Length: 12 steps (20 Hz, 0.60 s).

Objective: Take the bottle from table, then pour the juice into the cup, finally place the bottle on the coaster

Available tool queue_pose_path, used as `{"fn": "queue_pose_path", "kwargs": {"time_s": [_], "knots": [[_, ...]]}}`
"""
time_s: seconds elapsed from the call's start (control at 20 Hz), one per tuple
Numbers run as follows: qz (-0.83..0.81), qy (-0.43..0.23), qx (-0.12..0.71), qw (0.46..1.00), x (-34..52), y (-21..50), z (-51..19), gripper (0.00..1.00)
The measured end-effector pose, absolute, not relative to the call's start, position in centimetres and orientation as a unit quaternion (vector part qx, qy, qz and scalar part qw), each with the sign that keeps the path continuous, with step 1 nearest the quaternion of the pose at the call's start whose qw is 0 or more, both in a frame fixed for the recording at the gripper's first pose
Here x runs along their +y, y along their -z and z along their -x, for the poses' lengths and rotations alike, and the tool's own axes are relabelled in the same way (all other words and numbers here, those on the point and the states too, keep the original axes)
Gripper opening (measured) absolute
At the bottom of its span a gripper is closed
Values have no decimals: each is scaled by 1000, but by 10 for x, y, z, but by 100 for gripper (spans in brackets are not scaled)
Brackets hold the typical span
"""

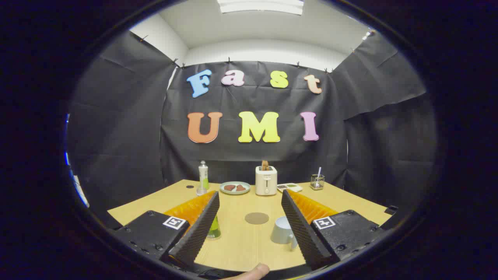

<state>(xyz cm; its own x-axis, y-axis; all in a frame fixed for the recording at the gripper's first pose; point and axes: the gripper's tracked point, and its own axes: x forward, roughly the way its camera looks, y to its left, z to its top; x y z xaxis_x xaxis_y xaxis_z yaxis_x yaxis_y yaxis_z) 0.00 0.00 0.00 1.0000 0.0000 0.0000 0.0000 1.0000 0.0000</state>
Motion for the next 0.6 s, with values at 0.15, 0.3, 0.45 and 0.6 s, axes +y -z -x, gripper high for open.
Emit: {"fn": "queue_pose_path", "kwargs": {"time_s": [0.15,0.3,0.45,0.6], "knots": [[-13,3,-4,1000,-5,-1,1,100],[-17,5,-5,1000,-8,2,1,100],[-14,4,0,1000,-12,5,-1,100],[-25,6,3,1000,-19,7,-1,100]]}}
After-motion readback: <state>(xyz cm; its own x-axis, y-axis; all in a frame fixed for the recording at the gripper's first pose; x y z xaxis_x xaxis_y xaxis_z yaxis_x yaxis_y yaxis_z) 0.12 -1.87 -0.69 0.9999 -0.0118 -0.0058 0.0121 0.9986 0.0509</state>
